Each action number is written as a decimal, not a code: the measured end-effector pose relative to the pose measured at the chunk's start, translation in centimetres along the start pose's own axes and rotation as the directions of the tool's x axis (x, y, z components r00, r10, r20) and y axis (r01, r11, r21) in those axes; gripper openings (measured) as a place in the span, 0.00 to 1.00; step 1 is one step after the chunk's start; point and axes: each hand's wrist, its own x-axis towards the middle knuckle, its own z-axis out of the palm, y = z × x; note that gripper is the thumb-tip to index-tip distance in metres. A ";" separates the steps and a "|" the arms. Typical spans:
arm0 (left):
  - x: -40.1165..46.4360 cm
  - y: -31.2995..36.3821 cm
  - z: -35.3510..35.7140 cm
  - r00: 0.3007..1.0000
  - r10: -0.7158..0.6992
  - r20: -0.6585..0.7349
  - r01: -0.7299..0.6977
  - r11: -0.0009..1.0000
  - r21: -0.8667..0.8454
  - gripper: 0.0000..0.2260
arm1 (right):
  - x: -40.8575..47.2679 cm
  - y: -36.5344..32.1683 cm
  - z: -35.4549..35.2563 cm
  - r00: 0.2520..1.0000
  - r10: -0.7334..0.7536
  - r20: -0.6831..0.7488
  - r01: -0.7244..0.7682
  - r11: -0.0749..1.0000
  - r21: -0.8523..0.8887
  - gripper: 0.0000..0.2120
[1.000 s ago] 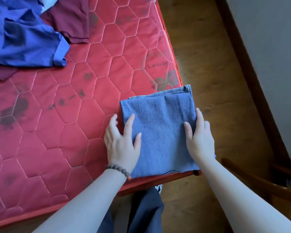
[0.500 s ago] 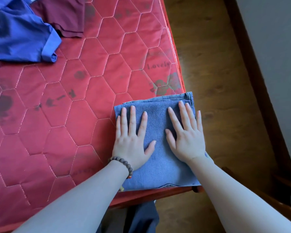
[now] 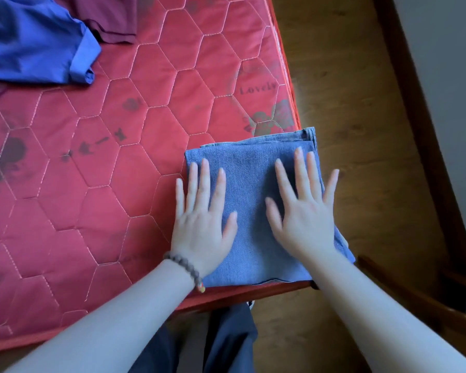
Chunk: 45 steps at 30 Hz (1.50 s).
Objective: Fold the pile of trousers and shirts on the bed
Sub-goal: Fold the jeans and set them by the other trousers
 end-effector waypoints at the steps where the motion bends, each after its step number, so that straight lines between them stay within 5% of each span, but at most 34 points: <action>1: -1.4 0.5 0.1 0.999 0.032 -0.003 -0.031 0.999 0.025 0.33 | -1.5 -1.2 0.1 0.999 -0.038 -0.023 0.039 0.999 0.037 0.30; 6: -3.8 1.6 2.1 0.983 0.089 0.159 -0.118 0.976 0.183 0.34 | -6.7 -4.6 2.3 0.986 -0.139 0.092 0.131 0.987 0.089 0.28; 13: -3.7 0.8 2.9 0.988 0.099 0.119 -0.118 0.979 0.167 0.35 | -6.2 2.1 2.1 0.984 -0.164 0.062 0.166 0.986 -0.020 0.28; 20: -3.5 0.5 4.0 0.988 0.113 0.104 -0.128 0.979 0.158 0.37 | -5.6 4.6 3.8 0.978 -0.202 0.045 0.192 0.969 0.158 0.30; 26: -3.1 1.0 2.6 0.975 0.057 0.214 -0.097 0.979 0.179 0.35 | -5.5 3.6 2.8 0.978 -0.135 0.158 0.127 0.990 0.060 0.31; 32: -3.0 2.2 -4.1 0.938 -0.064 0.341 0.062 0.998 0.017 0.30 | -4.6 0.3 -3.2 0.943 -0.031 0.331 -0.016 0.990 0.140 0.27; 45: -8.4 -4.7 -29.6 0.941 -0.330 0.079 0.329 0.944 0.023 0.30 | 1.8 -15.5 -23.4 0.970 -0.123 0.212 0.066 0.964 0.259 0.24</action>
